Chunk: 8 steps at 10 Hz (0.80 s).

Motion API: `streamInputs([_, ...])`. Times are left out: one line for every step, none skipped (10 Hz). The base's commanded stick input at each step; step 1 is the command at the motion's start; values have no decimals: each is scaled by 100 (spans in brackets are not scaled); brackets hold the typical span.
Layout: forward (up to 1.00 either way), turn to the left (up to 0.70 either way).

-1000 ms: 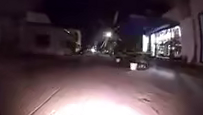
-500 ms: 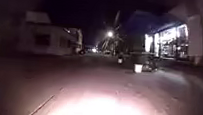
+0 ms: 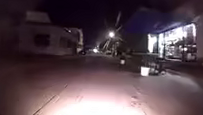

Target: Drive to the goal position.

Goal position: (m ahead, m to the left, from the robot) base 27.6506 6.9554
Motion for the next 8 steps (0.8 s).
streamInputs([85, 0])
streamInputs([85, -5])
streamInputs([85, -33])
streamInputs([85, -34])
streamInputs([85, 0])
streamInputs([85, 0])
streamInputs([85, 0])
streamInputs([85, 0])
